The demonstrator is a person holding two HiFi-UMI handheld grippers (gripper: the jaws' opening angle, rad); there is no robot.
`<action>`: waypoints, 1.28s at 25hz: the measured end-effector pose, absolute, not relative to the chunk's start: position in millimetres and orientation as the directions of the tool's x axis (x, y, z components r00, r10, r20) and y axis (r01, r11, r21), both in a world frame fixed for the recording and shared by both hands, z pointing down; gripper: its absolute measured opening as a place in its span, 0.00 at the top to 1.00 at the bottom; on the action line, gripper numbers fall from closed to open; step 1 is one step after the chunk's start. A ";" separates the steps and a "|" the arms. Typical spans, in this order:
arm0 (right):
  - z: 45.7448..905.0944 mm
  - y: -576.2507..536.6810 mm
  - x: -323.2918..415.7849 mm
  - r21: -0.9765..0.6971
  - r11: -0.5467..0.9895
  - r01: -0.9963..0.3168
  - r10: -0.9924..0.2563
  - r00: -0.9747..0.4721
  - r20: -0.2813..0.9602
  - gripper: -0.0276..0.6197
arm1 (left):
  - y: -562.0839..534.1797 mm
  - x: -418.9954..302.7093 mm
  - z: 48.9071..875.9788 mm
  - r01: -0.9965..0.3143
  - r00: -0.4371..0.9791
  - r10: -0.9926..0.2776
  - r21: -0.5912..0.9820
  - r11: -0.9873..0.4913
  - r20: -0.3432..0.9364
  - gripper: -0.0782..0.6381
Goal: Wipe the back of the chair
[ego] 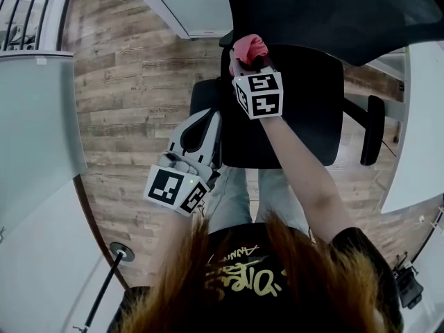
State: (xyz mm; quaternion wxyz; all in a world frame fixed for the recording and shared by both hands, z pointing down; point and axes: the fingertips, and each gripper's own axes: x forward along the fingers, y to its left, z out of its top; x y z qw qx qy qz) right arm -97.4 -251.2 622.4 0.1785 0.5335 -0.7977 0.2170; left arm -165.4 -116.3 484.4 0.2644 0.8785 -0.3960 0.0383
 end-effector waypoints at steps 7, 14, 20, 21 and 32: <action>547.3 -228.6 -95.9 -0.160 0.384 -0.910 -0.800 -0.414 0.435 0.86 | -116.9 -161.9 443.2 -0.700 0.700 -0.676 0.409 -0.585 0.231 0.90; 460.5 -189.1 -88.0 -0.153 0.424 -0.893 -0.826 -0.450 0.339 0.86 | -109.1 -154.3 395.1 -0.678 0.723 -0.662 0.383 -0.627 0.198 0.90; 397.1 -142.1 -80.4 -0.140 0.464 -0.874 -0.831 -0.485 0.272 0.86 | -95.3 -143.1 352.3 -0.643 0.756 -0.635 0.363 -0.674 0.161 0.90; 387.6 -134.3 -78.6 -0.133 0.470 -0.872 -0.834 -0.489 0.258 0.86 | -93.8 -141.9 345.9 -0.638 0.761 -0.630 0.355 -0.683 0.155 0.90; 307.9 -85.4 -46.7 -0.088 0.471 -0.878 -0.872 -0.478 0.105 0.86 | -91.2 -137.9 274.8 -0.597 0.796 -0.602 0.243 -0.765 0.059 0.90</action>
